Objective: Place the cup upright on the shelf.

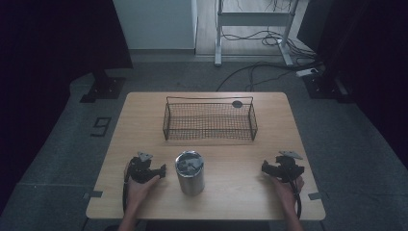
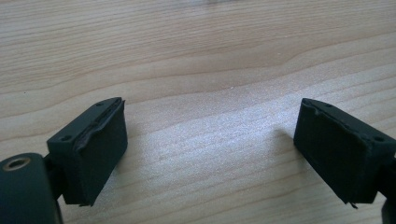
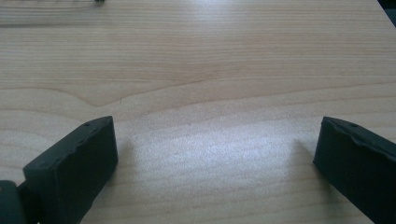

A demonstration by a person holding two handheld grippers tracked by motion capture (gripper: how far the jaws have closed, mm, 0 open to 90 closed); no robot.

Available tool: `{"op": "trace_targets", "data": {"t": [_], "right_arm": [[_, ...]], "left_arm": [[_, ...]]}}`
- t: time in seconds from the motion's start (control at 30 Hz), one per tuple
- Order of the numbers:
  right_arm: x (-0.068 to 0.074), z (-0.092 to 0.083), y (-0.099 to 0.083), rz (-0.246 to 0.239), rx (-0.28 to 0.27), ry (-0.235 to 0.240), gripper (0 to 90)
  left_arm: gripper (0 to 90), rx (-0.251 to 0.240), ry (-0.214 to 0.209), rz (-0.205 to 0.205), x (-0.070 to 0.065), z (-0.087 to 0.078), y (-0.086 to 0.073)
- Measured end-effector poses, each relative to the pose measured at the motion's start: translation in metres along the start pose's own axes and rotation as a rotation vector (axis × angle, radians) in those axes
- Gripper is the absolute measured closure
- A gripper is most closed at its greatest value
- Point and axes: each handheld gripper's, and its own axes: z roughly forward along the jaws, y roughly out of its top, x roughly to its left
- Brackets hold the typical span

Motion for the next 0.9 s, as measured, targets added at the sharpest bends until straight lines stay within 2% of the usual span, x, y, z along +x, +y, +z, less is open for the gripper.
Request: {"op": "trace_targets", "data": {"t": [0.17,0.27,0.47,0.77,0.8,0.83,0.9], "right_arm": [[-0.001,0.000,0.000,-0.006,0.000,0.006,0.0],[-0.003,-0.001,-0.001,-0.018,0.000,0.020,0.0],[-0.004,-0.001,-0.001,-0.029,0.003,0.028,0.0],[-0.005,-0.001,0.000,-0.035,0.001,0.032,0.0],[-0.005,-0.001,0.000,-0.036,0.000,0.033,0.0],[-0.005,-0.001,0.000,-0.036,0.000,0.033,0.0],[-0.005,-0.001,0.000,-0.036,0.000,0.033,0.0]], "left_arm": [[10.5,-0.002,0.000,-0.001,0.000,-0.001,-0.001],[14.2,-0.015,0.018,-0.029,0.001,-0.003,-0.002],[13.7,-0.013,0.013,-0.034,0.003,-0.005,-0.004],[13.5,-0.077,0.022,-0.044,0.006,-0.021,-0.001],[14.1,-0.103,0.022,-0.039,0.007,-0.026,-0.001],[14.2,-0.103,0.022,-0.039,0.007,-0.026,-0.001],[14.3,-0.136,0.009,-0.040,0.007,-0.031,0.000]]}}
